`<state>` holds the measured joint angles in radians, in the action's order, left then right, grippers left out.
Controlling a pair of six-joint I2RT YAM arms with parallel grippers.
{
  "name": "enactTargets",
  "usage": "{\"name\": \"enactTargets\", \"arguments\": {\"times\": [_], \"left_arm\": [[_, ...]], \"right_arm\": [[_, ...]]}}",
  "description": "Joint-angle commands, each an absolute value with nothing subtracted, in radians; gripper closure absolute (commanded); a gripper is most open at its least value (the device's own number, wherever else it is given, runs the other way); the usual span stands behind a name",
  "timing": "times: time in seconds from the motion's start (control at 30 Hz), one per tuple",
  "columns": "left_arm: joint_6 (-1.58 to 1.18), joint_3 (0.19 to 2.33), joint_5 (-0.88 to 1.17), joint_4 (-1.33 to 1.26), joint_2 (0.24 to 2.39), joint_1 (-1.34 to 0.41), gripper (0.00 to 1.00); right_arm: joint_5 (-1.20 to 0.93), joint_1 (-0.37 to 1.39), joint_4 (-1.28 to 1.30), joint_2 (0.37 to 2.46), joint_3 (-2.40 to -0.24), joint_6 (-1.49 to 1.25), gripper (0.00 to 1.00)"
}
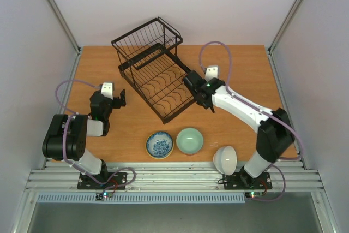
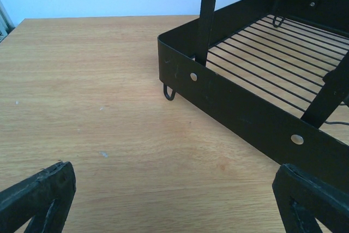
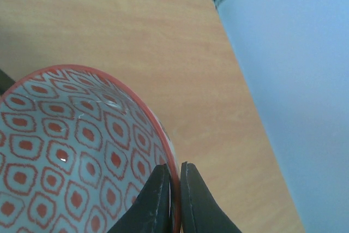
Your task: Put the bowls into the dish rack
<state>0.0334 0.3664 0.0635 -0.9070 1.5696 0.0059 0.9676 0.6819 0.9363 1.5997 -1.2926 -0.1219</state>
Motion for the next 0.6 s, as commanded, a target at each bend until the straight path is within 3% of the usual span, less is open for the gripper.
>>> {"name": "enactTargets", "arguments": {"times": [0.0, 0.3, 0.47, 0.57], "left_arm": [[0.032, 0.393, 0.056, -0.922, 1.562, 0.005, 0.01], [0.032, 0.394, 0.058, -0.919, 1.563, 0.006, 0.01], [0.032, 0.396, 0.060, -0.918, 1.562, 0.007, 0.01], [0.032, 0.396, 0.060, -0.916, 1.563, 0.007, 0.01]], "right_arm": [[1.127, 0.678, 0.769, 1.732, -1.458, 0.122, 0.99], [1.228, 0.671, 0.232, 1.915, -1.561, 0.707, 0.99], [1.265, 0.677, -0.540, 2.049, -1.496, 1.303, 0.99], [1.261, 0.694, -1.290, 2.225, -1.568, 2.014, 0.99]]}}
